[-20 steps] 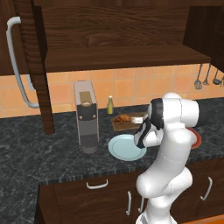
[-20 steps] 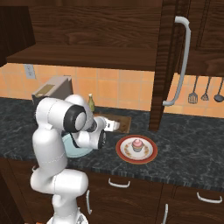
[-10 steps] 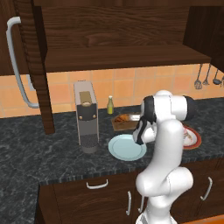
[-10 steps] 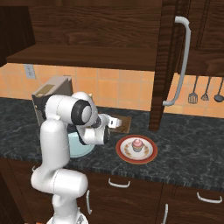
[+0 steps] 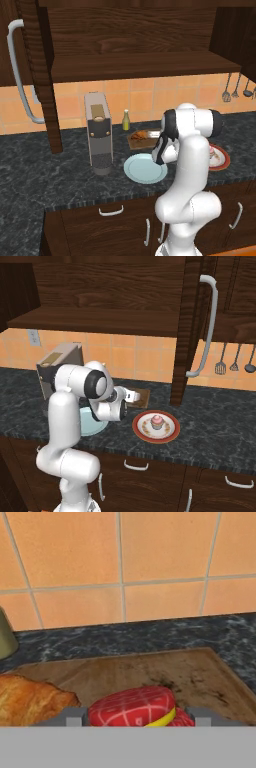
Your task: From the different types of pastries on the counter, select a croissant and place it on the cutting board. Then retrieve a jar of jam from the cabinet and place it alongside the croissant on the cutting board.
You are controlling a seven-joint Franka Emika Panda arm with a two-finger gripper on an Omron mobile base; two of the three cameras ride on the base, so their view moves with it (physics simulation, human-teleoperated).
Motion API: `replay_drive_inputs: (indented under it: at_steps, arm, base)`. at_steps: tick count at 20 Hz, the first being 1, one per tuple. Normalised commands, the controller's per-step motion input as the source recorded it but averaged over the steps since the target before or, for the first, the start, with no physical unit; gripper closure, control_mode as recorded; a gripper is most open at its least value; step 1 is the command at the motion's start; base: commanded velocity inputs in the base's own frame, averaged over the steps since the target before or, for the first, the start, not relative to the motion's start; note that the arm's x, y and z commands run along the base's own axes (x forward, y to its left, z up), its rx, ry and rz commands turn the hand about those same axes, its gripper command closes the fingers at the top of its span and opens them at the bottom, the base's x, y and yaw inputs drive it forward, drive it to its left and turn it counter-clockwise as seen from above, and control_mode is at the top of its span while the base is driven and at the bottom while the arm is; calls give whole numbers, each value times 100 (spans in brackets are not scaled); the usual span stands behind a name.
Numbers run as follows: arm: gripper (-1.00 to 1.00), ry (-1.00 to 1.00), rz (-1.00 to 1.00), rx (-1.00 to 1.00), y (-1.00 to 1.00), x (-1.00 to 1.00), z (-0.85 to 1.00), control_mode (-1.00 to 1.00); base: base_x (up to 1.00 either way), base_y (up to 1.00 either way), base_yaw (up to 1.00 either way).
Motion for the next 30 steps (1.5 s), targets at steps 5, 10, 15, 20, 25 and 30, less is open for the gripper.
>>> replay_drive_inputs:
  at_steps: [5, 10, 15, 20, 25, 30]
  arm:
    - [-100, -3, 0, 0, -1, 0, -26, -100]
    - [-100, -2, 0, 0, -5, 0, -12, -100]
    - [-100, -4, -1, 0, -3, 0, -7, -100]
    - [-100, -6, 0, 0, 0, -8, 3, -100]
    - [-100, -8, -1, 0, -13, -39, 38, -100]
    - [-100, -10, -2, 0, -22, -61, 48, -100]
  base:
    - [0, 0, 0]
    - [0, 0, 0]
    - [0, 0, 0]
    - [0, 0, 0]
    - [0, 0, 0]
    - [0, 0, 0]
